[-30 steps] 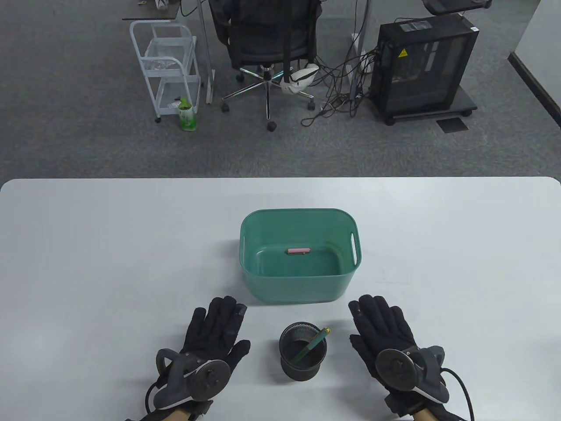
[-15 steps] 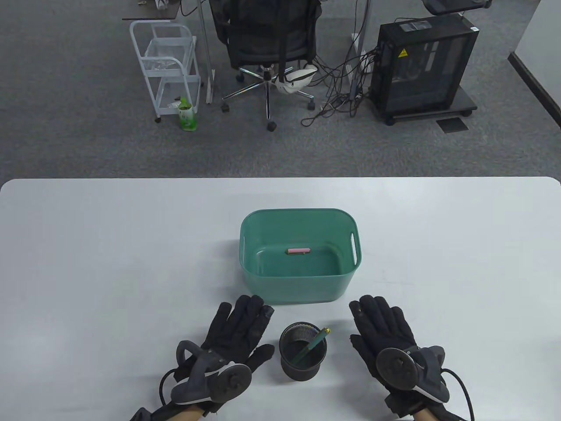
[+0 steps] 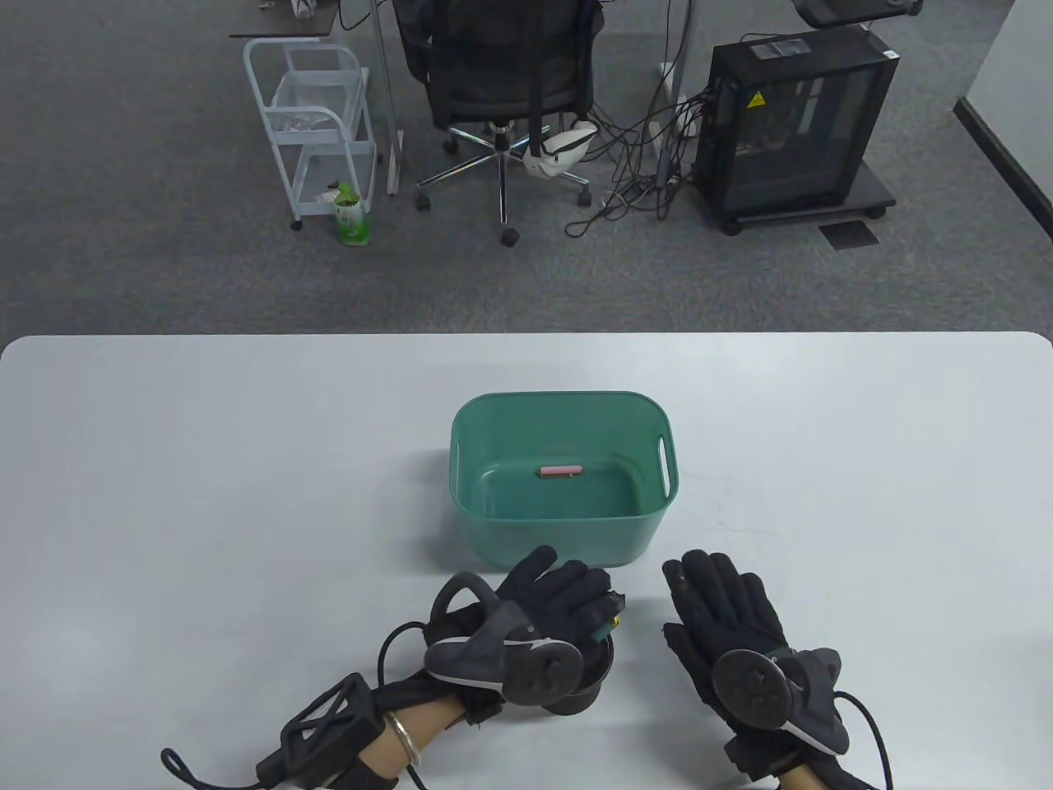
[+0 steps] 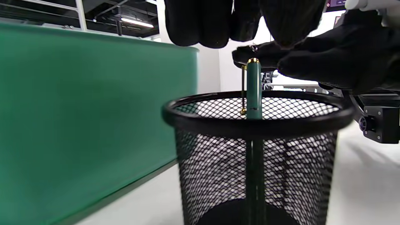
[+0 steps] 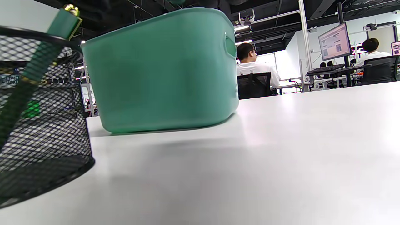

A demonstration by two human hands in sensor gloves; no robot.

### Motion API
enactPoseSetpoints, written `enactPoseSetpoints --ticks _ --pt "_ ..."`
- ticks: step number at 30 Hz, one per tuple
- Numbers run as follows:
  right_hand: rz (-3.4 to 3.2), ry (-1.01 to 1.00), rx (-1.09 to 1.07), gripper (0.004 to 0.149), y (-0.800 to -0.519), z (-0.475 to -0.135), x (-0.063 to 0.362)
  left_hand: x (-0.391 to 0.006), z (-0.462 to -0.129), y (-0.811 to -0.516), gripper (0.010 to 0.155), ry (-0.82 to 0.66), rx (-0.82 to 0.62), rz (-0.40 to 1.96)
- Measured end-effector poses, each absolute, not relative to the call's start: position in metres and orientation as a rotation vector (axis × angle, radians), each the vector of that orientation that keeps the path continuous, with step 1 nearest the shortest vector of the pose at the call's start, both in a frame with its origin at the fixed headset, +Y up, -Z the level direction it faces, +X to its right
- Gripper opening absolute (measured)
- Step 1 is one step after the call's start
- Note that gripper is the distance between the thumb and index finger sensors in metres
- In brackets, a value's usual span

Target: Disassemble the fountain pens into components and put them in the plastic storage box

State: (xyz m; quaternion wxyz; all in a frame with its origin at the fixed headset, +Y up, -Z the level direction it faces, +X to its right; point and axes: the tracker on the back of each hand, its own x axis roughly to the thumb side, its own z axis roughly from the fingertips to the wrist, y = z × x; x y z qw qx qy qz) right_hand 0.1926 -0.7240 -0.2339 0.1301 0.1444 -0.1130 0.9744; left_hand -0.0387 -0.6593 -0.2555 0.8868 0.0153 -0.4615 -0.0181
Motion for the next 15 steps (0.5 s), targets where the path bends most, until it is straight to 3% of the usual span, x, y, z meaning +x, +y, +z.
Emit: enactPoseSetpoints --ticks 15 --pt "2.814 -0.332 0.403 0.065 -0.723 -0.235 0.196 -0.012 -0.266 -0.669 0.044 -0.986 -0.022 -0.126"
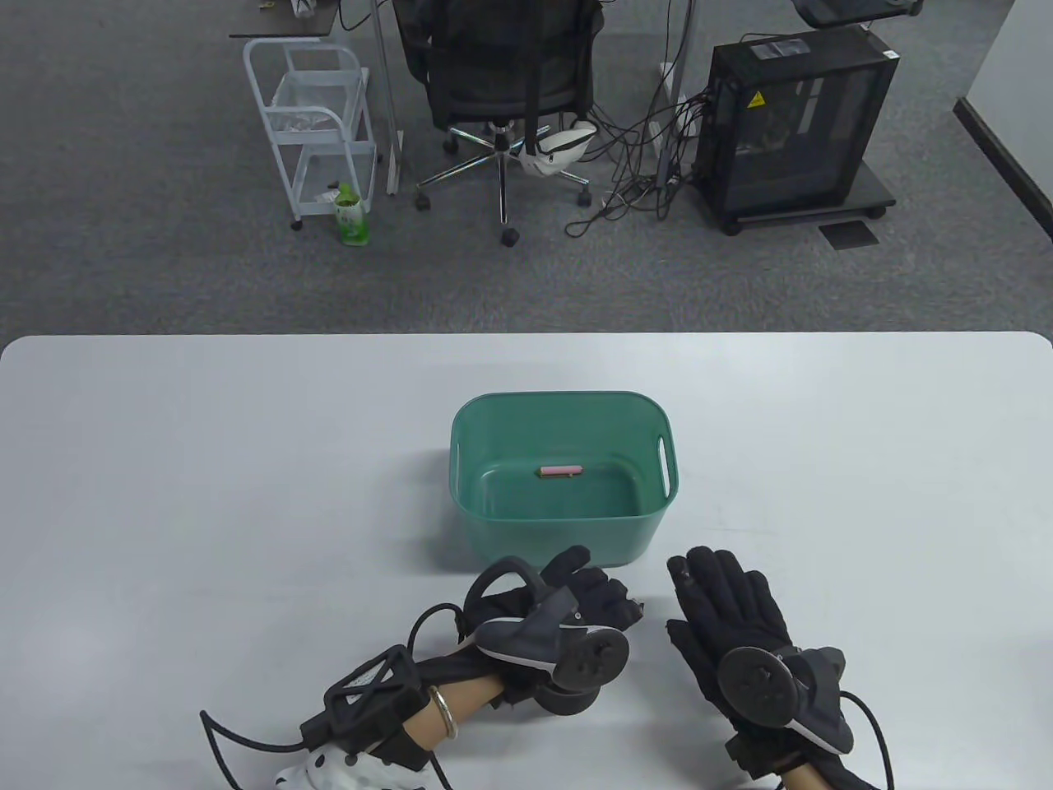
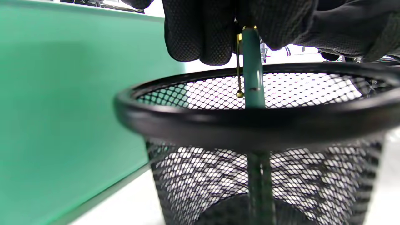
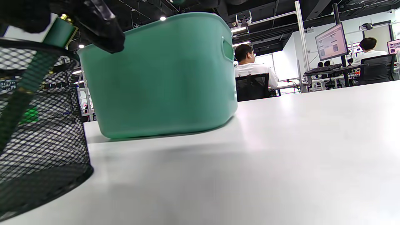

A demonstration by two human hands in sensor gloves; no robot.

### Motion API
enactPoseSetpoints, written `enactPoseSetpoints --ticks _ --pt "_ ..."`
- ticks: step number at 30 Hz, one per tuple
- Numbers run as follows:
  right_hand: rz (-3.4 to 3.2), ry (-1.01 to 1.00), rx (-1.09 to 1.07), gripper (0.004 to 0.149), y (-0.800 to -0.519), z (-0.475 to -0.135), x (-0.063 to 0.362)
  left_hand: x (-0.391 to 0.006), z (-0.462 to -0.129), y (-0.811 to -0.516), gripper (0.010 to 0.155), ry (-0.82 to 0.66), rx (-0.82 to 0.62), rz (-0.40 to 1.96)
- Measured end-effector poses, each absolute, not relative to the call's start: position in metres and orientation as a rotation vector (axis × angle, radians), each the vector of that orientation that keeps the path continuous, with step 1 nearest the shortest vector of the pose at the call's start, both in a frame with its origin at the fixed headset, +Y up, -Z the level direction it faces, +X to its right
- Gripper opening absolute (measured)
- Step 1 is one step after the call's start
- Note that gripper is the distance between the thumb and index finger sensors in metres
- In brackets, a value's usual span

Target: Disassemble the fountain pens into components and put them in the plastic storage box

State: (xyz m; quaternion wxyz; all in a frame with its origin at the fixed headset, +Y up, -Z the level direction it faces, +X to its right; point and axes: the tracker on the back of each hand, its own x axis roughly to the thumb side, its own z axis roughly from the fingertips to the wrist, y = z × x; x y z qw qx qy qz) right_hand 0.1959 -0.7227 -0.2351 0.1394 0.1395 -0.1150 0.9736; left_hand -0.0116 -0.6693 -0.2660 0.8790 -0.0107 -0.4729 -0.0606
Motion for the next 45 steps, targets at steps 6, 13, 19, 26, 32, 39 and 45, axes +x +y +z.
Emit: enactPoseSetpoints --ticks 6,13,19,26,32,39,45 --pt "2.816 -0.327 0.403 0.065 -0.723 -0.235 0.196 -0.018 -0.261 -0.667 0.044 -0.987 0.005 -0.121" --pt "2.820 -0.319 0.405 0.065 -0.723 -0.235 0.196 -0.032 -0.251 -0.660 0.043 -0.984 0.046 -0.112" --pt "2.819 -0.308 0.402 0.065 -0.723 -0.236 0.196 -0.041 -0.243 -0.657 0.041 -0.981 0.071 -0.111" --pt "2.819 -0.294 0.397 0.065 -0.724 -0.236 0.196 -0.045 -0.238 -0.655 0.041 -0.975 0.066 -0.131" --pt "2.819 -0.290 0.395 0.065 -0.724 -0.236 0.196 -0.046 -0.235 -0.653 0.040 -0.961 0.076 -0.166" --pt "2.820 -0.280 0.391 0.065 -0.724 -0.236 0.196 -0.050 -0.234 -0.652 0.038 -0.958 0.099 -0.156" --pt "2.820 -0.272 0.387 0.065 -0.724 -0.236 0.196 -0.062 -0.235 -0.639 0.037 -0.924 0.124 -0.065"
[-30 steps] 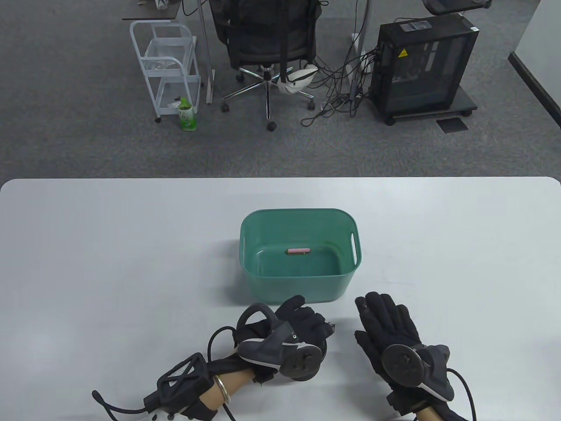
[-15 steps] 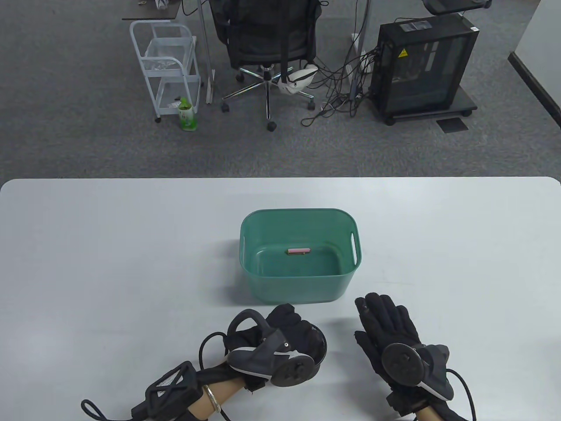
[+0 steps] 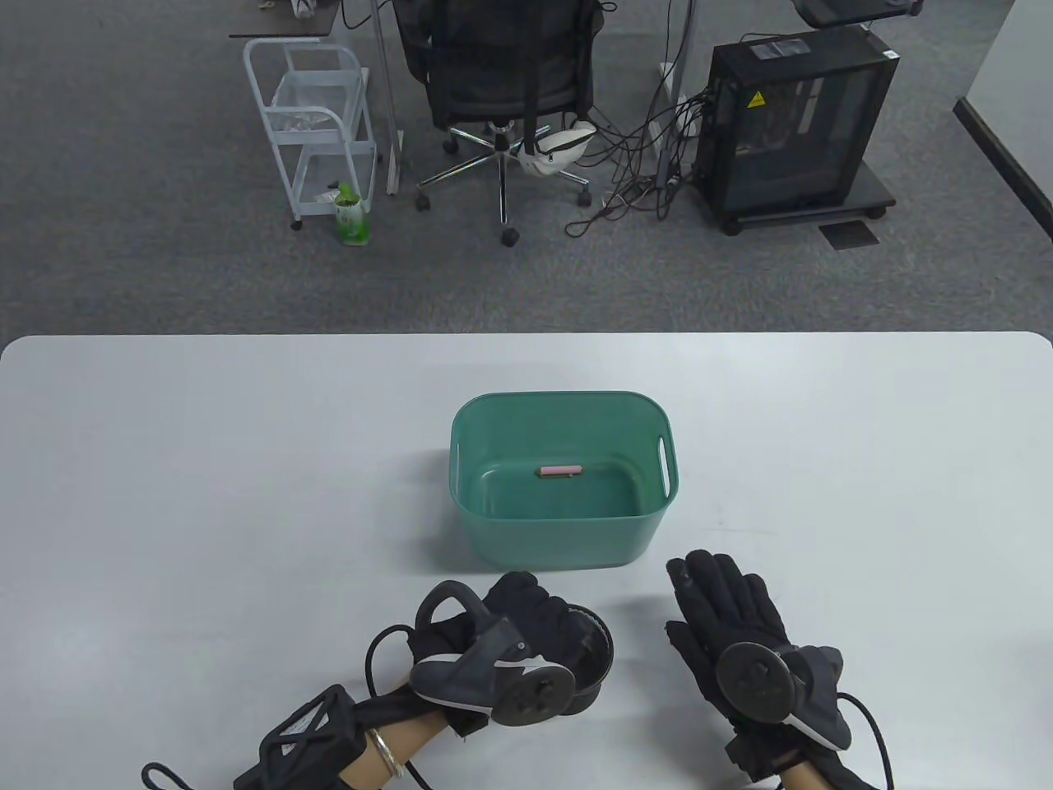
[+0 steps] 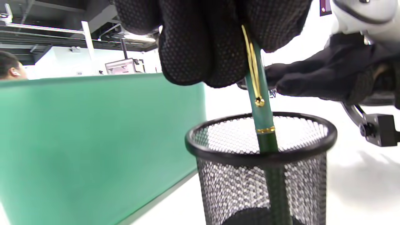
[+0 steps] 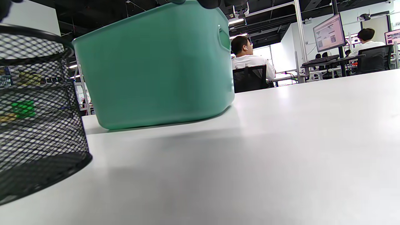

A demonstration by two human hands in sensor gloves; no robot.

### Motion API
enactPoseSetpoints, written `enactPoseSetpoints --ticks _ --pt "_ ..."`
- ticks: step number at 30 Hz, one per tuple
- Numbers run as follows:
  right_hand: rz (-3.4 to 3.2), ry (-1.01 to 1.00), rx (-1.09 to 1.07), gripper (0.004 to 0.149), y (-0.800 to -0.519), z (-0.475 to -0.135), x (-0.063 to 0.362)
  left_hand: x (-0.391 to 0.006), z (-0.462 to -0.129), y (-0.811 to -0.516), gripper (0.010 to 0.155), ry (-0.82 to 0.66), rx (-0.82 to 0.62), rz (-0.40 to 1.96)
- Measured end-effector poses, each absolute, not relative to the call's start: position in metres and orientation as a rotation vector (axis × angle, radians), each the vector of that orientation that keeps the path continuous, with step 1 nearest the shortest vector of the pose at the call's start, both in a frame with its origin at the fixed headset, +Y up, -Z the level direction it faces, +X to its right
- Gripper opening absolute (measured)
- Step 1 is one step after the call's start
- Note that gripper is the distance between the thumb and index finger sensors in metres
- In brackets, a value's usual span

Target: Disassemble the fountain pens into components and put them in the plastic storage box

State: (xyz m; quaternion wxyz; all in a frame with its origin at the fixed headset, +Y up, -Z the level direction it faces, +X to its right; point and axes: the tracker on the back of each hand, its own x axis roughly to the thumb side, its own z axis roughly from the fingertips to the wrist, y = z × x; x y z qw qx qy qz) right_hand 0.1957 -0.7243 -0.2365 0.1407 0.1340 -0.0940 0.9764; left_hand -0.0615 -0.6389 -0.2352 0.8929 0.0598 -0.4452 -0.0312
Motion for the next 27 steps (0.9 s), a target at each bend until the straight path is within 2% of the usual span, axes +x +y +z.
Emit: enactPoseSetpoints --ticks 4,15,22,27 --pt "2.821 -0.266 0.384 0.065 -0.724 -0.237 0.196 -0.072 -0.235 -0.624 0.037 -0.897 0.151 0.016" --pt "2.823 -0.252 0.382 0.065 -0.724 -0.236 0.196 -0.110 -0.231 -0.592 0.037 -0.735 0.354 0.200" --pt "2.826 -0.241 0.370 0.065 -0.725 -0.237 0.196 -0.140 -0.233 -0.594 0.037 -0.579 0.611 0.458" --pt "2.824 -0.248 0.372 0.065 -0.724 -0.237 0.196 -0.153 -0.234 -0.599 0.037 -0.546 0.706 0.629"
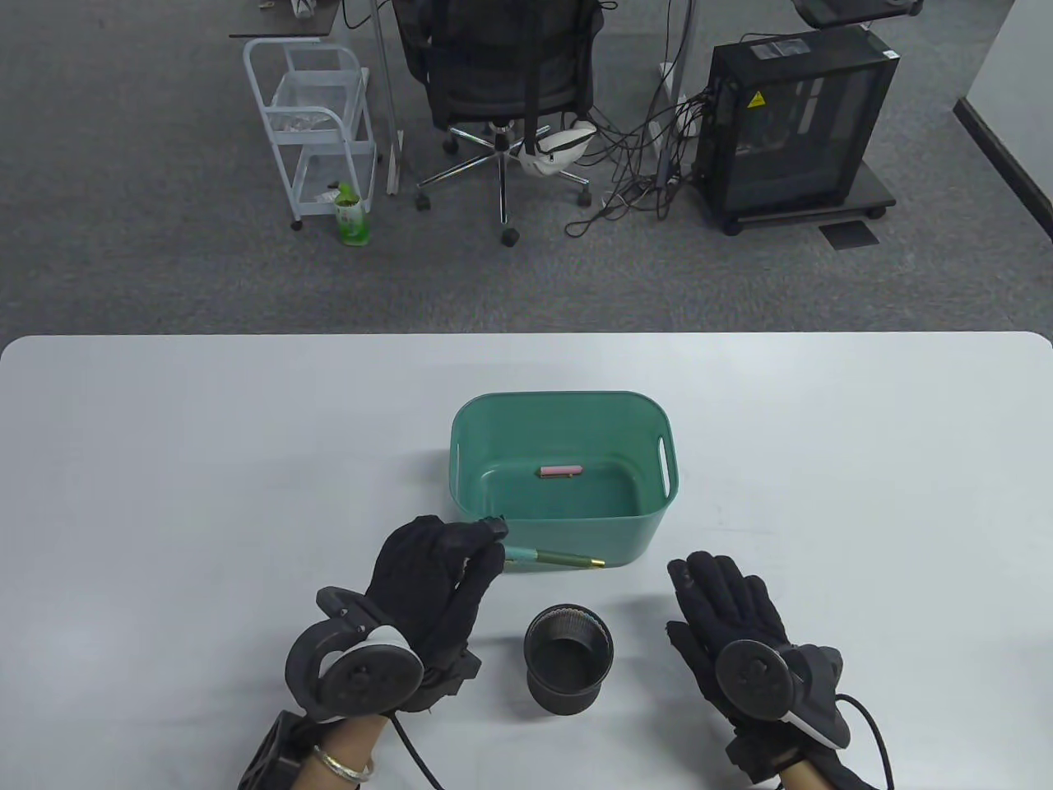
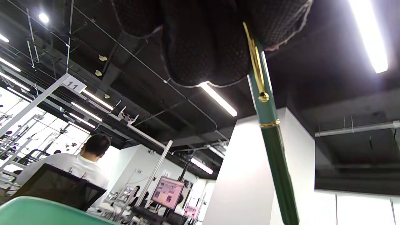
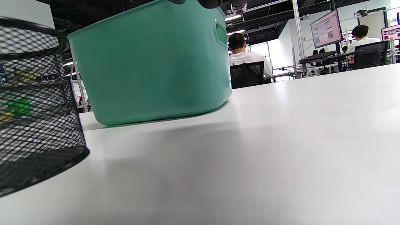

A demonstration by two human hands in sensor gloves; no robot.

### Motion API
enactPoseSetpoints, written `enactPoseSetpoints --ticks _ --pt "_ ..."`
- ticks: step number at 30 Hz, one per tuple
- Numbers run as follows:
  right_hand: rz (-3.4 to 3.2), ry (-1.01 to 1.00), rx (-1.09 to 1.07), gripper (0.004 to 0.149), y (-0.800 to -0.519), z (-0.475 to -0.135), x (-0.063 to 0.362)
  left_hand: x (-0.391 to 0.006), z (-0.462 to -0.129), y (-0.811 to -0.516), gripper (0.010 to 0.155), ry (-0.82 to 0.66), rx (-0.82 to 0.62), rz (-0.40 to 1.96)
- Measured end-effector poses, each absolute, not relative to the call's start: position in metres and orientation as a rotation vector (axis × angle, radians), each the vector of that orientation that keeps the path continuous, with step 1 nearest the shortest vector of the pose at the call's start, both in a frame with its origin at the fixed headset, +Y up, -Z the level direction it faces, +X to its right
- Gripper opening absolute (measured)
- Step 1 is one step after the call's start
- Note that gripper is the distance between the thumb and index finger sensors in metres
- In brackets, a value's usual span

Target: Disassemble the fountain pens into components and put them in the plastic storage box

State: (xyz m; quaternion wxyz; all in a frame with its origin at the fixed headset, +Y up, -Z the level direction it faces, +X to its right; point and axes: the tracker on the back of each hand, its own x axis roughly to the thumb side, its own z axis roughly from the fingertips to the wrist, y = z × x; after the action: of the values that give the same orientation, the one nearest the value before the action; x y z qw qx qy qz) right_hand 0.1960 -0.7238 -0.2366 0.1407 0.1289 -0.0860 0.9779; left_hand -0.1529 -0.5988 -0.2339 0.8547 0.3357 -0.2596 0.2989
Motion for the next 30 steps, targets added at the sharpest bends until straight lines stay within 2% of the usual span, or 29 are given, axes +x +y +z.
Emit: enactPoseSetpoints --ticks 5,9,13,16,21,30 --pt "2.818 -0.284 0.374 0.066 -0.720 -0.235 0.196 -0.159 -0.234 -0.600 0.037 -0.545 0.739 0.775" --pt "2.798 -0.409 0.398 0.067 -0.706 -0.231 0.194 -0.159 -0.235 -0.600 0.037 -0.555 0.729 0.809" --pt "2.699 -0.632 0.478 0.070 -0.672 -0.222 0.185 -0.159 -0.235 -0.599 0.037 -0.564 0.729 0.816" --pt "2.620 -0.723 0.566 0.071 -0.643 -0.218 0.171 -0.159 -0.235 -0.600 0.037 -0.568 0.732 0.818" --pt "2.533 -0.827 0.690 0.071 -0.612 -0.217 0.142 -0.158 -0.234 -0.600 0.037 -0.580 0.730 0.814" --pt "2.539 -0.892 0.723 0.061 -0.607 -0.227 0.113 -0.156 -0.234 -0.601 0.037 -0.595 0.728 0.824"
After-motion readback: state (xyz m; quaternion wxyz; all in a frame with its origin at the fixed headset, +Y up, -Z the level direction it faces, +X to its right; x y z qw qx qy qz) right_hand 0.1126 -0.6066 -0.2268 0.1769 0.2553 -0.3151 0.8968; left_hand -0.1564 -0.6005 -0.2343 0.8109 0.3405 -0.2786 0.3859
